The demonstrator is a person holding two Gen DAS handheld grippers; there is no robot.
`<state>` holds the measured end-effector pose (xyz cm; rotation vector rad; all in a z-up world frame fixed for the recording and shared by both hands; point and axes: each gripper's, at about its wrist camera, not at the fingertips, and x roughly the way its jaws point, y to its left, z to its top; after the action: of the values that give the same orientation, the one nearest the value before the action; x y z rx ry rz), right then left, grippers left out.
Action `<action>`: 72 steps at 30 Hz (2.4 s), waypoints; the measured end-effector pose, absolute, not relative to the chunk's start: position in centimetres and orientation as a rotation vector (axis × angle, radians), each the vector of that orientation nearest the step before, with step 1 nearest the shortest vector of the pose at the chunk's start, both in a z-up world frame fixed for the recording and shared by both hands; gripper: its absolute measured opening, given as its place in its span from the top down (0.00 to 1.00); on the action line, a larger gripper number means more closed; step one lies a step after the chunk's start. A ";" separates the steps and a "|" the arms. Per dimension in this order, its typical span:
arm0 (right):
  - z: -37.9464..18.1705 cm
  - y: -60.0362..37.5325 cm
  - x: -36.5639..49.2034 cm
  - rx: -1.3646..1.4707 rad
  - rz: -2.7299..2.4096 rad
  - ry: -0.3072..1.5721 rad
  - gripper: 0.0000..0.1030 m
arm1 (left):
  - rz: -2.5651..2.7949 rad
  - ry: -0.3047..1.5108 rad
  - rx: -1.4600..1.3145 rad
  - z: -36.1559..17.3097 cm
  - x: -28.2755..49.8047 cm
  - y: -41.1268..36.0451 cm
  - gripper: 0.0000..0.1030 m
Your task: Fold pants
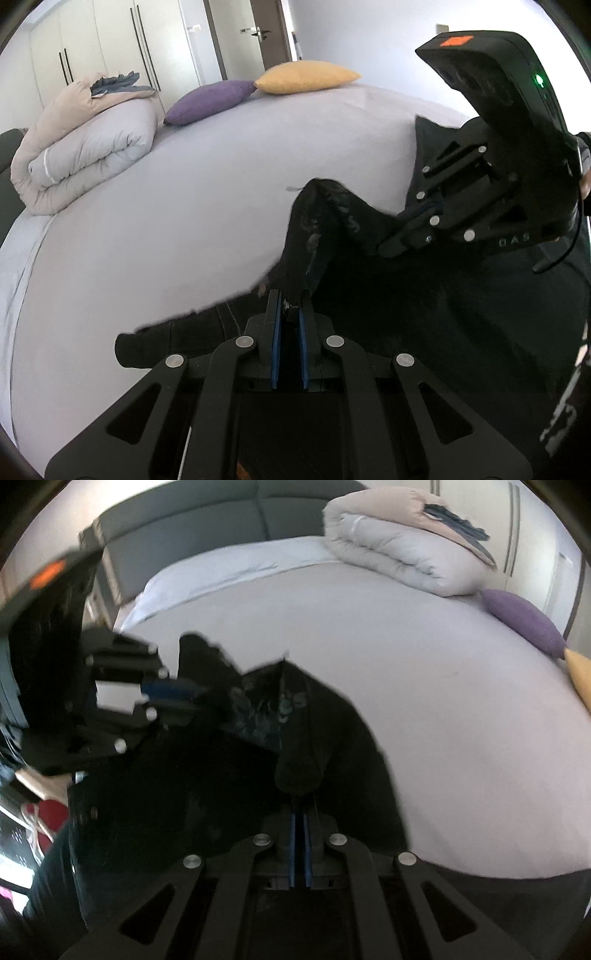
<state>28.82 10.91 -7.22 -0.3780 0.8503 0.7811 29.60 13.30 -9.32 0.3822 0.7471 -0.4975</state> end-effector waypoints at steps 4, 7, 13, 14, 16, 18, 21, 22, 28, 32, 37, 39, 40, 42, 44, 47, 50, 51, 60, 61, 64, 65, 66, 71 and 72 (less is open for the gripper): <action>-7.1 10.9 23.8 -0.503 0.744 0.779 0.96 | -0.486 0.753 0.435 -10.2 25.3 13.5 0.93; -8.3 11.1 17.7 -0.763 0.673 0.680 0.96 | -0.507 0.759 0.461 -10.8 21.7 13.8 0.93; -11.9 11.6 8.5 -1.025 0.612 0.581 0.96 | -0.578 0.801 0.599 -13.2 14.6 12.9 0.93; -12.5 11.8 7.6 -1.058 0.599 0.567 0.96 | -0.583 0.809 0.629 -13.9 13.5 12.6 0.93; -14.3 12.4 5.7 -1.144 0.570 0.535 0.96 | -0.591 0.809 0.643 -14.4 12.5 12.5 0.93; -14.8 12.6 4.8 -1.162 0.557 0.525 0.96 | -0.610 0.806 0.631 -14.5 11.3 12.6 0.93; -14.7 12.6 4.3 -1.162 0.541 0.521 0.96 | -0.638 0.807 0.658 -14.7 10.4 12.5 0.93; -14.7 12.5 3.4 -1.167 0.536 0.518 0.96 | -0.642 0.804 0.680 -15.0 9.9 12.4 0.93; -16.2 13.2 0.9 -1.252 0.506 0.496 0.96 | -0.661 0.808 0.710 -16.2 7.9 12.4 0.93; -16.3 13.4 -0.6 -1.261 0.504 0.493 0.96 | -0.684 0.808 0.735 -16.4 7.9 12.5 0.93; -17.0 13.5 -0.7 -1.282 0.503 0.499 0.96 | -0.675 0.809 0.745 -17.2 8.4 12.2 0.93; -17.3 13.6 -0.6 -1.291 0.501 0.498 0.96 | -0.670 0.807 0.739 -17.5 7.8 12.2 0.93; -17.3 13.7 -0.5 -1.289 0.500 0.499 0.96 | -0.666 0.799 0.745 -17.6 7.5 12.2 0.93; -17.3 13.7 -0.3 -1.278 0.499 0.508 0.96 | -0.652 0.782 0.755 -17.9 6.9 12.1 0.92; -17.8 13.8 -0.4 -1.276 0.495 0.513 0.96 | -0.637 0.773 0.768 -18.0 6.2 11.9 0.89; -18.2 13.9 -0.5 -1.268 0.486 0.515 0.95 | -0.644 0.816 0.760 -17.1 5.5 12.3 0.79; -18.3 13.9 -0.5 -1.247 0.484 0.523 0.95 | -0.640 0.863 0.707 -15.8 5.4 13.8 0.72; -18.3 13.9 -0.5 -1.244 0.482 0.523 0.95 | -0.616 0.860 0.684 -15.2 5.5 14.4 0.72; -17.9 13.7 -0.3 -1.149 0.461 0.548 0.92 | -0.580 0.786 0.294 -11.1 9.5 11.3 0.72; -17.7 13.5 -0.2 -1.121 0.461 0.554 0.91 | -0.582 0.799 0.270 -11.6 10.2 10.4 0.72; -16.8 12.8 0.1 -1.023 0.467 0.575 0.88 | -0.547 0.929 0.204 -15.3 12.9 8.2 0.72; -16.4 12.5 0.2 -0.986 0.473 0.589 0.85 | -0.514 0.961 0.187 -16.7 13.5 7.8 0.72; -15.8 12.0 0.4 -0.933 0.485 0.608 0.79 | -0.502 0.945 0.163 -17.0 13.5 7.8 0.72; -10.5 5.6 4.3 -0.419 0.549 0.721 0.69 | -0.479 0.960 0.121 -17.1 13.8 7.6 0.72; -9.3 3.3 5.9 -0.274 0.535 0.737 0.69 | -0.475 0.964 0.122 -17.2 13.9 7.5 0.72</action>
<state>5.92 3.34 -9.26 -0.2745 0.7372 0.5354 13.93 7.48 -17.16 0.1225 0.9642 -0.4751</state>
